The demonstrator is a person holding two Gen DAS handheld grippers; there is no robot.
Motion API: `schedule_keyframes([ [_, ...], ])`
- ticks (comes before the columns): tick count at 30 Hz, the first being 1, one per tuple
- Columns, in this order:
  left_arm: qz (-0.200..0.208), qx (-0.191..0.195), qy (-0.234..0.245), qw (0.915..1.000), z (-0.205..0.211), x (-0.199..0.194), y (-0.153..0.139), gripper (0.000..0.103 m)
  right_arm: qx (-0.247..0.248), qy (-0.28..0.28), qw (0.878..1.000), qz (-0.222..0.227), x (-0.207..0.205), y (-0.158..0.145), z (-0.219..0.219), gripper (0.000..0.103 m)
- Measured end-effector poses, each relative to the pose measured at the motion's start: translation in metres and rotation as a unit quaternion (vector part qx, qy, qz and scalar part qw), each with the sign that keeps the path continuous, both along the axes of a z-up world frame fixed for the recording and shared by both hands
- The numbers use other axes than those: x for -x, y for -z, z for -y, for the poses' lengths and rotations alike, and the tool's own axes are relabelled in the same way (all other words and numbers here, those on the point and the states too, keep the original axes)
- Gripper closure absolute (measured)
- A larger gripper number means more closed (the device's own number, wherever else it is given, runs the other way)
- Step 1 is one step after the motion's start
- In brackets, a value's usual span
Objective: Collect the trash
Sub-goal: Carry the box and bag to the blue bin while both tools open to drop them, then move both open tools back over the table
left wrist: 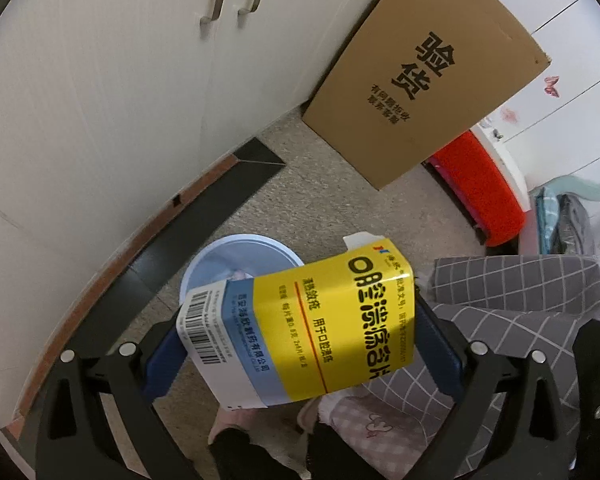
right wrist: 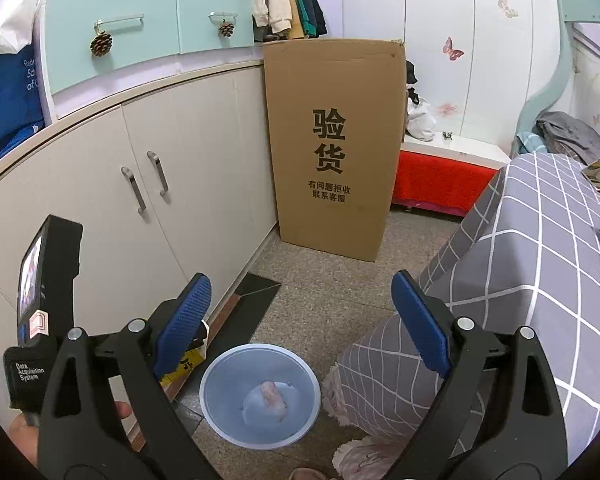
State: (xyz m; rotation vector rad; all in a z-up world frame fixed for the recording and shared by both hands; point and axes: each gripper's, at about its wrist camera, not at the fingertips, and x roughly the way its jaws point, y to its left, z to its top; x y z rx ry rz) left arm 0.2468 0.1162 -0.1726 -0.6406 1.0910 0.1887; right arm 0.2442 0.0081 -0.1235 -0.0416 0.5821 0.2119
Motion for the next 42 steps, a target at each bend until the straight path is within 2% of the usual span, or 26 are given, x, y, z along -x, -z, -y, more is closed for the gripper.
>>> schedule_keyframes([
  [3, -0.002, -0.019, 0.0, 0.9998, 0.006, -0.004, -0.004, 0.006, 0.003, -0.004, 1.0, -0.002, -0.003, 0.003, -0.001, 0.013],
  [8, -0.034, -0.041, -0.003, 0.9986, 0.014, -0.014, 0.002, 0.005, -0.008, -0.006, 1.0, -0.004, -0.006, 0.004, 0.003, 0.013],
  [14, -0.045, -0.07, -0.004, 0.9965, 0.02, -0.016, 0.0, 0.005, -0.01, -0.026, 1.0, -0.013, -0.012, 0.007, 0.005, 0.013],
  [21, -0.033, -0.093, -0.028, 0.9947, 0.004, 0.005, -0.023, 0.005, -0.051, -0.042, 0.998, -0.022, -0.006, -0.001, 0.009, 0.008],
  [24, -0.013, -0.096, -0.038, 0.9946, -0.006, 0.022, -0.043, 0.005, -0.059, -0.041, 0.997, -0.029, 0.002, -0.012, 0.006, 0.008],
  [32, 0.074, -0.108, -0.04, 0.9905, -0.011, 0.08, -0.116, 0.005, -0.064, -0.022, 0.997, 0.024, 0.059, -0.082, 0.027, 0.008],
  [35, 0.118, -0.111, -0.018, 0.9867, 0.008, 0.1, -0.148, 0.005, -0.071, -0.003, 0.997, 0.031, 0.077, -0.101, 0.052, 0.008],
  [42, 0.168, -0.1, 0.051, 0.9793, 0.076, 0.12, -0.18, 0.005, -0.084, 0.05, 0.994, 0.041, 0.119, -0.123, 0.127, 0.007],
])
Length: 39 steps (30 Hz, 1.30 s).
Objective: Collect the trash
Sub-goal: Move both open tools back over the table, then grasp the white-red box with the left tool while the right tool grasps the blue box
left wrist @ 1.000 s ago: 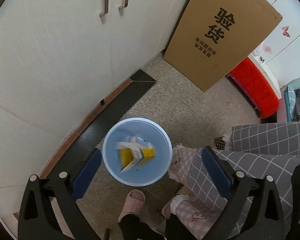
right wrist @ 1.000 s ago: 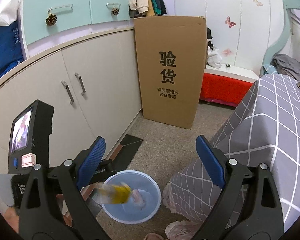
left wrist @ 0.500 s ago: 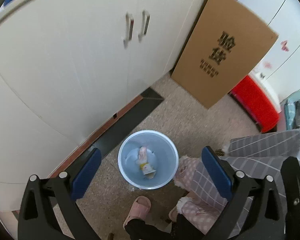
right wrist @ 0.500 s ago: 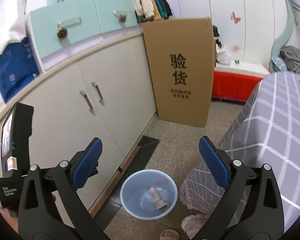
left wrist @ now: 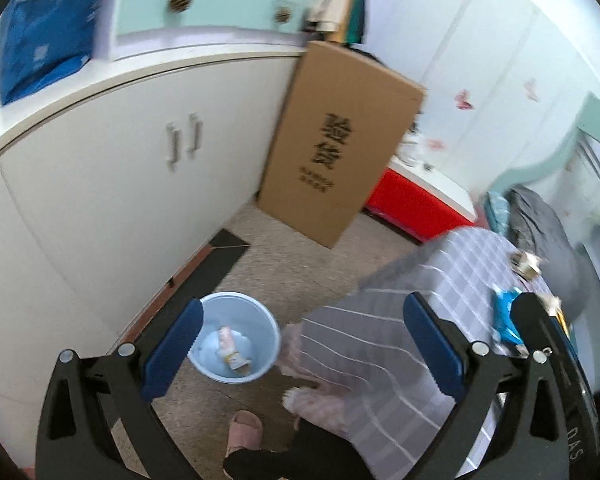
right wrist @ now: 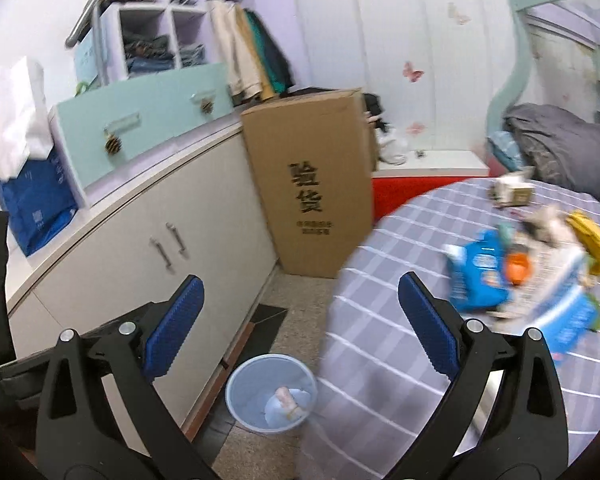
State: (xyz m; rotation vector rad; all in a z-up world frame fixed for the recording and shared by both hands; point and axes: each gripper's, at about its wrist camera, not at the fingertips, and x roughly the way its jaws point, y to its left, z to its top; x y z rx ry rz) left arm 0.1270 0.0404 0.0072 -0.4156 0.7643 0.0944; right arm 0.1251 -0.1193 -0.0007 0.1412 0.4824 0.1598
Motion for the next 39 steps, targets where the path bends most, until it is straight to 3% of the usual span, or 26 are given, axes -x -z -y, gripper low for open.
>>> schedule_keyframes([
  [8, -0.003, 0.022, 0.092, 0.9955, 0.095, 0.0, 0.005, 0.005, -0.004, 0.062, 0.998, -0.003, 0.037, -0.004, 0.094, 0.007],
  [15, -0.032, 0.032, 0.169, 0.9847, 0.174, -0.005, 0.03, 0.005, -0.01, 0.123, 0.992, -0.034, 0.049, 0.014, 0.167, 0.007],
  [19, -0.052, 0.026, 0.187, 0.9807, 0.204, -0.009, 0.047, 0.006, -0.018, 0.145, 0.988, -0.049, 0.053, 0.028, 0.197, 0.007],
  [21, -0.064, 0.025, 0.191, 0.9791, 0.214, -0.013, 0.056, 0.019, -0.019, 0.148, 0.987, -0.056, 0.054, 0.034, 0.204, 0.007],
  [25, -0.058, -0.008, 0.187, 0.9806, 0.224, -0.012, 0.056, 0.033, -0.036, 0.146, 0.986, -0.069, 0.053, 0.044, 0.21, 0.007],
  [28, -0.057, -0.019, 0.185, 0.9809, 0.22, -0.013, 0.056, 0.059, -0.043, 0.138, 0.987, -0.07, 0.051, 0.046, 0.21, 0.007],
  [30, -0.05, 0.009, 0.199, 0.9788, 0.215, -0.014, 0.058, 0.086, -0.056, 0.128, 0.987, -0.077, 0.046, 0.049, 0.211, 0.007],
  [33, -0.04, 0.02, 0.196, 0.9795, 0.206, -0.012, 0.057, 0.098, -0.067, 0.123, 0.986, -0.089, 0.04, 0.054, 0.212, 0.007],
  [35, -0.031, 0.037, 0.203, 0.978, 0.2, -0.012, 0.055, 0.102, -0.102, 0.11, 0.984, -0.099, 0.033, 0.059, 0.216, 0.007],
  [39, -0.012, 0.048, 0.205, 0.9776, 0.19, -0.01, 0.047, 0.103, -0.134, 0.098, 0.979, -0.12, 0.021, 0.066, 0.219, 0.007],
])
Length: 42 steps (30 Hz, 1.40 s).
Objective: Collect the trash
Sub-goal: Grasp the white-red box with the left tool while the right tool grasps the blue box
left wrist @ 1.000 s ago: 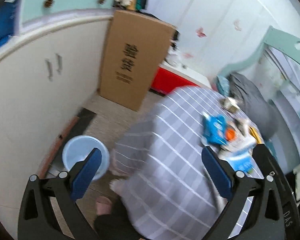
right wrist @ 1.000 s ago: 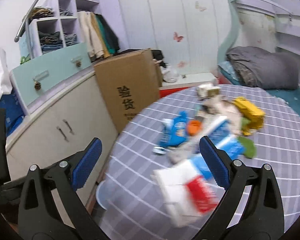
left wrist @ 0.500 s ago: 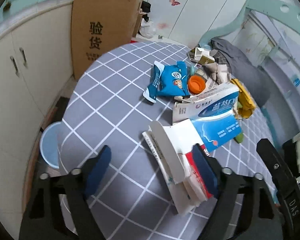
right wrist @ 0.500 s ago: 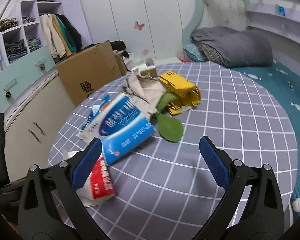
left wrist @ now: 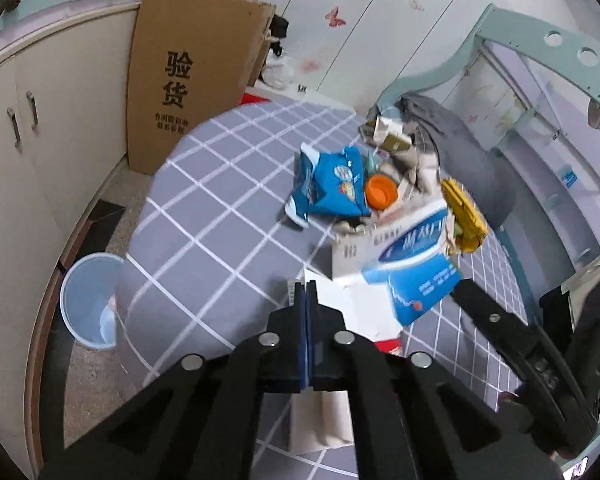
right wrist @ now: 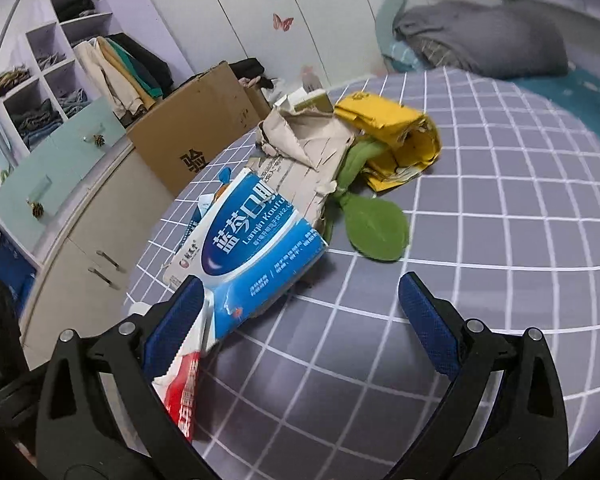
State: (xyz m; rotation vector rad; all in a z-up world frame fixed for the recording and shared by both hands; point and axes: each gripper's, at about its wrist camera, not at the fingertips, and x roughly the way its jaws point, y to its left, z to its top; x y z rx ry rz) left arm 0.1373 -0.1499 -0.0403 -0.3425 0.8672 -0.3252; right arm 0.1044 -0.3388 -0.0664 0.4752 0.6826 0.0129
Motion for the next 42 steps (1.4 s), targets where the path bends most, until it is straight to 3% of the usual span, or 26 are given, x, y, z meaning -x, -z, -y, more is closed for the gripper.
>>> schedule_keyframes([
  [6, 0.029, 0.007, -0.018, 0.9994, -0.018, -0.001, -0.014, 0.103, -0.036, -0.014, 0.999, -0.009, -0.016, 0.007, -0.001, 0.009],
  [11, -0.001, 0.016, -0.018, 0.9997, -0.027, -0.012, -0.004, 0.1, -0.039, -0.008, 0.999, -0.009, -0.023, 0.006, -0.001, 0.013],
  [13, -0.009, 0.011, -0.014, 0.9998, -0.027, -0.012, 0.0, 0.087, -0.035, -0.005, 0.999, -0.007, -0.023, 0.006, -0.003, 0.013],
  [14, -0.015, 0.008, -0.014, 0.9998, -0.026, -0.012, 0.003, 0.065, -0.034, -0.003, 0.999, -0.006, -0.022, 0.006, -0.003, 0.014],
  [15, -0.016, 0.005, -0.014, 0.9998, -0.024, -0.011, 0.004, 0.055, -0.034, -0.001, 0.999, -0.005, -0.022, 0.006, -0.003, 0.014],
  [16, -0.013, 0.001, -0.012, 0.9998, -0.023, -0.01, 0.006, 0.054, -0.037, 0.001, 0.999, -0.004, -0.021, 0.006, -0.003, 0.014],
  [18, -0.021, -0.011, -0.003, 0.9997, -0.017, -0.011, 0.011, 0.055, -0.047, 0.0, 0.999, -0.005, -0.022, 0.008, -0.001, 0.031],
  [20, -0.012, -0.02, -0.001, 0.9997, -0.013, -0.008, 0.011, 0.055, -0.05, 0.003, 0.999, -0.005, -0.022, 0.009, 0.001, 0.035],
  [22, -0.013, -0.031, 0.017, 0.9993, -0.005, -0.008, 0.011, 0.076, -0.055, 0.002, 0.998, -0.007, -0.022, 0.011, 0.002, 0.047],
  [23, -0.014, -0.027, 0.022, 0.9993, -0.004, -0.008, 0.013, 0.082, -0.066, 0.0, 0.998, -0.011, -0.023, 0.014, 0.003, 0.067],
  [24, -0.012, -0.023, 0.023, 0.9994, -0.003, -0.007, 0.013, 0.085, -0.075, 0.001, 0.997, -0.016, -0.023, 0.017, 0.005, 0.075],
  [28, 0.021, -0.011, 0.028, 0.9993, -0.007, 0.001, 0.001, 0.094, -0.084, -0.001, 0.996, 0.0, -0.017, 0.013, 0.007, 0.081],
  [34, 0.056, 0.006, 0.014, 0.9983, -0.024, 0.008, -0.022, 0.095, -0.079, -0.016, 0.996, 0.037, -0.006, -0.007, -0.004, 0.09],
  [42, 0.096, 0.009, -0.02, 0.9952, -0.053, 0.017, -0.05, 0.095, -0.002, -0.051, 0.995, 0.087, 0.003, -0.051, -0.048, 0.096],
])
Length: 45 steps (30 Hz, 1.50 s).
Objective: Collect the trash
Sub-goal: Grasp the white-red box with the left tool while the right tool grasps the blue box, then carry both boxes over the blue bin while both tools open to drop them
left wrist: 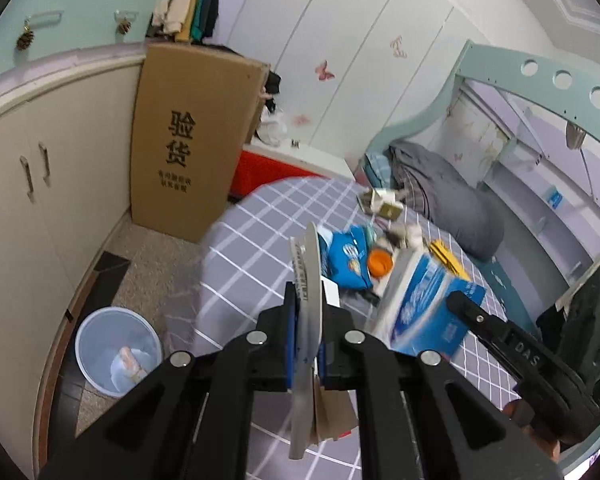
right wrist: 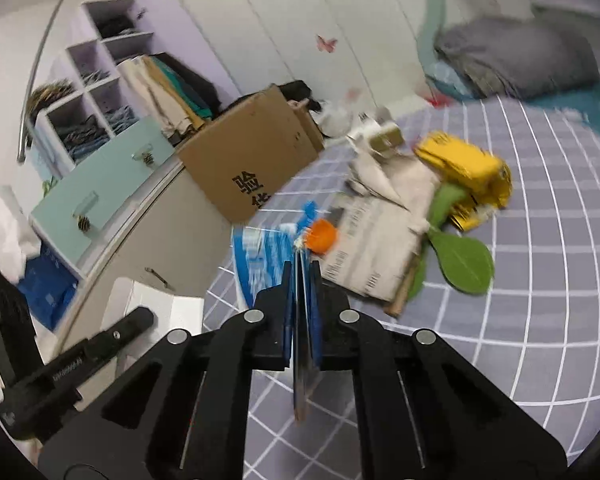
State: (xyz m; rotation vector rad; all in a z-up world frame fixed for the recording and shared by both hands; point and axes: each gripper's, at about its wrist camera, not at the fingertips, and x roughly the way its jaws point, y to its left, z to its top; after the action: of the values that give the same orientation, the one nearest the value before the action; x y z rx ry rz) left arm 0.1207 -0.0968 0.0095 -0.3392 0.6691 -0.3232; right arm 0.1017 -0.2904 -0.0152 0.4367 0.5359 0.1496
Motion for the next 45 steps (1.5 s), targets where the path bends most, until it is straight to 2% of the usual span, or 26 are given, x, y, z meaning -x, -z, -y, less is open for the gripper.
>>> schedule_keyframes([
  [8, 0.017, 0.002, -0.041, 0.999, -0.044, -0.005, -0.011, 0.095, 0.07, -0.069, 0.995, 0.014, -0.03, -0.018, -0.071, 0.096],
  [12, 0.018, -0.009, -0.083, 0.9963, -0.083, -0.012, -0.012, 0.095, 0.09, -0.12, 0.989, 0.007, -0.058, -0.019, -0.122, 0.096],
  [18, 0.005, -0.045, -0.16, 0.986, -0.154, -0.03, 0.003, 0.095, 0.134, -0.206, 0.969, -0.025, -0.103, 0.002, -0.214, 0.096],
  [20, -0.013, -0.047, -0.183, 0.9818, -0.182, -0.04, 0.017, 0.095, 0.166, -0.233, 0.958, -0.036, -0.119, 0.015, -0.249, 0.096],
  [26, -0.061, -0.042, -0.235, 0.9692, -0.238, -0.062, 0.059, 0.095, 0.198, -0.292, 0.933, -0.071, -0.153, 0.054, -0.318, 0.096],
  [29, -0.083, -0.043, -0.242, 0.9657, -0.251, -0.074, 0.079, 0.095, 0.207, -0.31, 0.924, -0.088, -0.167, 0.071, -0.341, 0.091],
  [31, -0.092, -0.048, -0.24, 0.9652, -0.253, -0.082, 0.088, 0.095, 0.211, -0.31, 0.923, -0.092, -0.172, 0.079, -0.344, 0.081],
  [32, -0.094, -0.05, -0.239, 0.9651, -0.251, -0.082, 0.091, 0.095, 0.209, -0.308, 0.924, -0.093, -0.174, 0.082, -0.343, 0.064],
  [33, -0.098, -0.053, -0.236, 0.9653, -0.25, -0.085, 0.096, 0.095, 0.205, -0.305, 0.925, -0.094, -0.176, 0.087, -0.341, 0.039],
  [36, -0.109, -0.057, -0.232, 0.965, -0.247, -0.093, 0.108, 0.095, 0.209, -0.303, 0.925, -0.094, -0.179, 0.086, -0.337, 0.038],
  [39, -0.119, -0.053, -0.229, 0.9647, -0.245, -0.1, 0.117, 0.095, 0.205, -0.276, 0.936, -0.074, -0.176, 0.076, -0.326, 0.037],
  [45, -0.122, -0.065, -0.227, 0.964, -0.238, -0.107, 0.123, 0.095, 0.206, -0.241, 0.945, -0.082, -0.187, 0.079, -0.311, 0.033],
])
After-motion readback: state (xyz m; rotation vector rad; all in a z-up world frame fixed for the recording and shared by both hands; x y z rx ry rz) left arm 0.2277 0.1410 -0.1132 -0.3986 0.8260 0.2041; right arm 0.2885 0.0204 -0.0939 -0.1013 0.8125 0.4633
